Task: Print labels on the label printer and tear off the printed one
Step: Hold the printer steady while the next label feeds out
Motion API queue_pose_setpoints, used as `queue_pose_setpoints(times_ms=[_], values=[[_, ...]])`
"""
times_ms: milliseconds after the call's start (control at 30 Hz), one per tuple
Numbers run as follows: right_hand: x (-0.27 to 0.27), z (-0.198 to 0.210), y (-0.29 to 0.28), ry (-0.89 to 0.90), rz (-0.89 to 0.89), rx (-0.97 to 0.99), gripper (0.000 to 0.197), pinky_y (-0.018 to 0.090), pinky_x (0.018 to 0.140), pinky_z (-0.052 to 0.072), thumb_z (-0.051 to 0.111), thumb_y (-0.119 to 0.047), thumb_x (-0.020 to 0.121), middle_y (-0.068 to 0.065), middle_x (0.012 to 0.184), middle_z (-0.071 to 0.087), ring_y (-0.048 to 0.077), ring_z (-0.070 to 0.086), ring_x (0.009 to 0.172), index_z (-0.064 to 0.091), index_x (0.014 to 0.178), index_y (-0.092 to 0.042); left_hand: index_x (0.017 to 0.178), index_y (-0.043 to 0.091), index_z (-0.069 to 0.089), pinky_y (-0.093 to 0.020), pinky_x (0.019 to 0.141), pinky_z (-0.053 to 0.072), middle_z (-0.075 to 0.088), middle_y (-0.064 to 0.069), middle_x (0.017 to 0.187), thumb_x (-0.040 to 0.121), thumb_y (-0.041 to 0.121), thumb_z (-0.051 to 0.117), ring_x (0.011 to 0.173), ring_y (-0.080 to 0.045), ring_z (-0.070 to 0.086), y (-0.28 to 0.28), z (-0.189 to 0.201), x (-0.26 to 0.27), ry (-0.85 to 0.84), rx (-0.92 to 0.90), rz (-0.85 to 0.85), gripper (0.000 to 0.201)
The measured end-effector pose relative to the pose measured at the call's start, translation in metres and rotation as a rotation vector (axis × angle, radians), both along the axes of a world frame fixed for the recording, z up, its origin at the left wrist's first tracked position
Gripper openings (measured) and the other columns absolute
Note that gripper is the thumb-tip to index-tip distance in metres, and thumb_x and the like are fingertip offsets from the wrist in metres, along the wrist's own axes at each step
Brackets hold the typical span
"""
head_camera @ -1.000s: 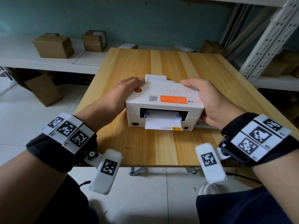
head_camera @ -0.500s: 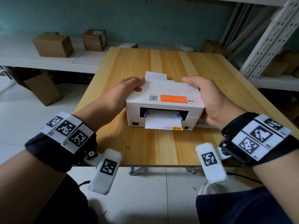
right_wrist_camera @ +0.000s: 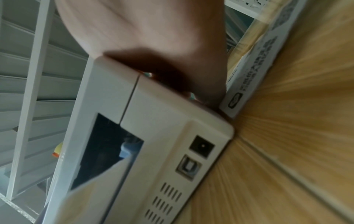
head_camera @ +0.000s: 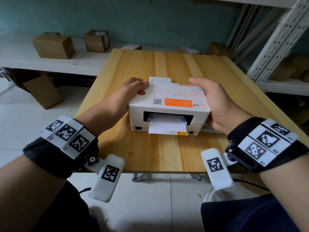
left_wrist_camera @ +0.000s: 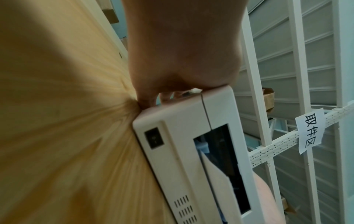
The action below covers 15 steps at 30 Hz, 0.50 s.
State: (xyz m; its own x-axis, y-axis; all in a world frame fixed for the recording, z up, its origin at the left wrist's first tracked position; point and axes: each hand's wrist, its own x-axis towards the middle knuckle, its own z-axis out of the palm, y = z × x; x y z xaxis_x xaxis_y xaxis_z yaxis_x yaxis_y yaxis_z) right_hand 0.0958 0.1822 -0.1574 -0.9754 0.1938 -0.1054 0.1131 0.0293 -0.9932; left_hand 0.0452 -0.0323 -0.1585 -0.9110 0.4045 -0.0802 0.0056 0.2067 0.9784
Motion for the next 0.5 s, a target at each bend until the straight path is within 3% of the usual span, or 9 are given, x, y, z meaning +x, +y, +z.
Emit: queue_pose_setpoints(times_ms=[100,233,367,500], values=[[-0.0009,-0.0014,0.0014,-0.001,0.005,0.002,0.062,0.043,0.094,0.044,0.051,-0.045,0.09,0.028,0.115,0.07,0.033,0.068,0.093,0.063,0.12,0.008,0.128,0.018,0.058,-0.029,0.072,0.045,0.063,-0.009,0.109,0.104,0.035,0.045,0.087,-0.02,0.059,0.0007,0.0013,0.0008,-0.02,0.012,-0.004,0.032],[-0.0023,-0.002,0.0024,-0.019,0.015,-0.017,0.051,0.041,0.091,0.045,0.051,-0.045,0.09,0.021,0.099,0.073,0.032,0.068,0.088,0.067,0.112,-0.001,0.121,0.005,0.059,-0.032,0.071,0.042,0.06,-0.016,0.103,0.103,0.037,0.046,0.088,-0.028,0.055,0.0001,0.001,0.0014,-0.054,0.023,-0.025,0.039],[-0.0027,-0.003,0.0026,-0.023,0.016,-0.008,0.044,0.042,0.093,0.045,0.051,-0.045,0.091,0.016,0.093,0.075,0.03,0.07,0.085,0.069,0.102,-0.006,0.105,0.016,0.061,-0.039,0.081,0.042,0.061,-0.017,0.102,0.103,0.038,0.046,0.089,-0.028,0.055,-0.0001,0.0028,0.0041,-0.067,0.016,-0.009,0.027],[-0.0027,-0.0032,0.0025,-0.03,0.017,-0.011,0.046,0.043,0.096,0.045,0.051,-0.045,0.093,0.017,0.096,0.075,0.03,0.07,0.086,0.069,0.105,-0.005,0.096,0.02,0.061,-0.032,0.076,0.044,0.065,-0.012,0.091,0.103,0.038,0.046,0.08,-0.023,0.059,0.0,0.0034,0.005,-0.083,0.02,0.003,0.025]])
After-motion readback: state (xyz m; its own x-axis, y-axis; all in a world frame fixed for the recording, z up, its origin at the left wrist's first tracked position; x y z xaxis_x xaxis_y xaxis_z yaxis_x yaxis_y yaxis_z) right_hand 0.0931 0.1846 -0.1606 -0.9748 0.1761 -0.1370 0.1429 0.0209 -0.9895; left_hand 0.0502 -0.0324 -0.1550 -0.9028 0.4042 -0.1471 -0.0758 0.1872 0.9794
